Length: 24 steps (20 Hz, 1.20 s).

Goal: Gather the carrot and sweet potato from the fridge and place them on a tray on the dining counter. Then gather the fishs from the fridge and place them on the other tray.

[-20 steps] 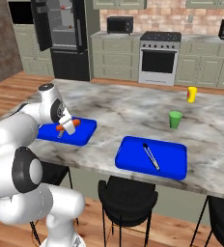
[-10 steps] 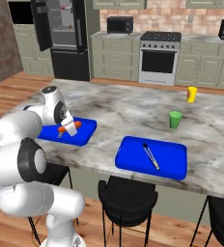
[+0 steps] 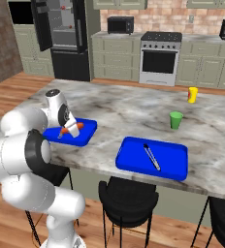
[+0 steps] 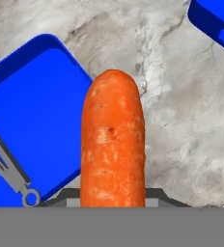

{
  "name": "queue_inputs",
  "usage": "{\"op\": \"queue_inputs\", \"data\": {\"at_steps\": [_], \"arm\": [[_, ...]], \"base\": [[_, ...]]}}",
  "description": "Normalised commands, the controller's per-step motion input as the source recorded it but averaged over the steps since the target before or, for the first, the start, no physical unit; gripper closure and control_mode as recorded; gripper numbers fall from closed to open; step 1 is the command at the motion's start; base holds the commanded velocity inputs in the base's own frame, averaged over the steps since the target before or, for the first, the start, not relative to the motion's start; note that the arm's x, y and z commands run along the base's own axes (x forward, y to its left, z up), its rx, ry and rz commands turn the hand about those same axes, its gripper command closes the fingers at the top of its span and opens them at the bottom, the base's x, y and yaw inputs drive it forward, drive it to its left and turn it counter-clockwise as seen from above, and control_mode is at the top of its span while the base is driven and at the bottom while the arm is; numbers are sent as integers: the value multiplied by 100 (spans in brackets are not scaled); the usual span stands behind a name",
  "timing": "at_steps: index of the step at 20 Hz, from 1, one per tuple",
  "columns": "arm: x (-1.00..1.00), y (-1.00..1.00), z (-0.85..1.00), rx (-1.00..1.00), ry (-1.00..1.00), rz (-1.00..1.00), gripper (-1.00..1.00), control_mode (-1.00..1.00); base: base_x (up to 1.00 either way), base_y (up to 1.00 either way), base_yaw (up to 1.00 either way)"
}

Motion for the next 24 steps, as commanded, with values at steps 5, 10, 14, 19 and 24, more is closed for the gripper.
{"op": "queue_inputs", "data": {"at_steps": [5, 10, 14, 19, 24], "arm": [[41, 7, -16, 0, 0, 3, 100, -100], [35, 1, -19, 0, 0, 3, 100, -100], [29, 2, -24, 0, 0, 2, 100, -100], [31, 6, -18, 0, 1, 2, 100, -100], [31, 5, -19, 0, 2, 3, 100, -100]], "base": [[0, 0, 0], [0, 0, 0], [0, 0, 0], [0, 0, 0], [0, 0, 0]]}}
